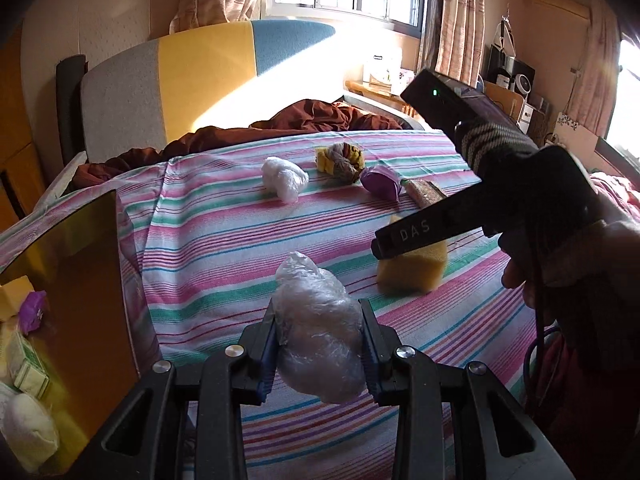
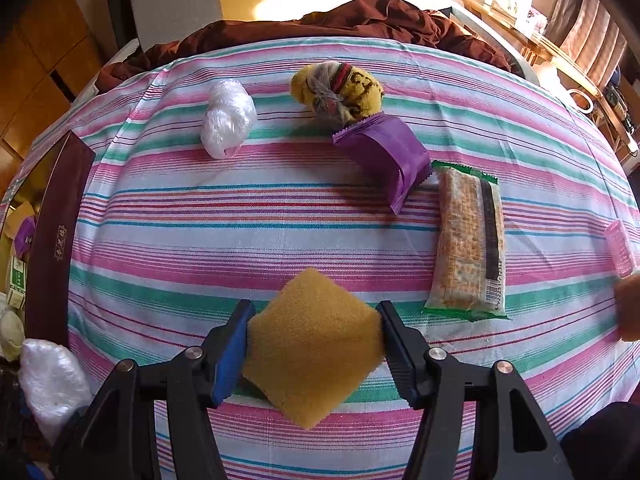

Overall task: Organize objects
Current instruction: 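Lower the plastic bundle into the gold tin and open the left tool, then carry the yellow sponge over the gold tin with the right tool while left withdraws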

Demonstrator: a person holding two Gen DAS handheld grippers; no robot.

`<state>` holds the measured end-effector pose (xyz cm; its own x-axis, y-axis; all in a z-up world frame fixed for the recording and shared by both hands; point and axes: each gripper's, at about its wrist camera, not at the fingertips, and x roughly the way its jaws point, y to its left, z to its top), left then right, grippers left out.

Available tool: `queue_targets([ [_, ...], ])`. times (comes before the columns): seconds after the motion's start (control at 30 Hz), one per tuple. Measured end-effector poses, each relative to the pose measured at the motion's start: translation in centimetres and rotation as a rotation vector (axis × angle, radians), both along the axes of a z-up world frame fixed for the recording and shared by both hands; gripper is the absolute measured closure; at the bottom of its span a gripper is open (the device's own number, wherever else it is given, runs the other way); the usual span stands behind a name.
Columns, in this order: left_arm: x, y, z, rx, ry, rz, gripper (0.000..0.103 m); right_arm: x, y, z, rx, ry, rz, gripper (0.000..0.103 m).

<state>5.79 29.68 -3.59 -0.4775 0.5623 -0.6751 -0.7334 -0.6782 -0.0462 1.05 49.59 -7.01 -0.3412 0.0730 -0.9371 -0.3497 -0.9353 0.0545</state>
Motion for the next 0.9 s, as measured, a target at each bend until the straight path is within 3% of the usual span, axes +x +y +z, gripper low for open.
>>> queue_targets([
  [0.37, -3.6, -7.2, 2.8, 0.056, -0.080, 0.159, 0.067, 0.0, -0.6, -0.1, 0.033, -0.005, 0.018, 0.041],
  [0.53, -7.6, -12.8, 2.9, 0.094, -0.160, 0.310, 0.067, 0.0, -1.4, 0.1, 0.051, -0.006, 0.026, 0.041],
  [0.9, -16.2, -23.0, 1.5, 0.025, -0.193, 0.646, 0.066, 0.1, -2.0, 0.1, 0.066, -0.007, 0.034, 0.041],
])
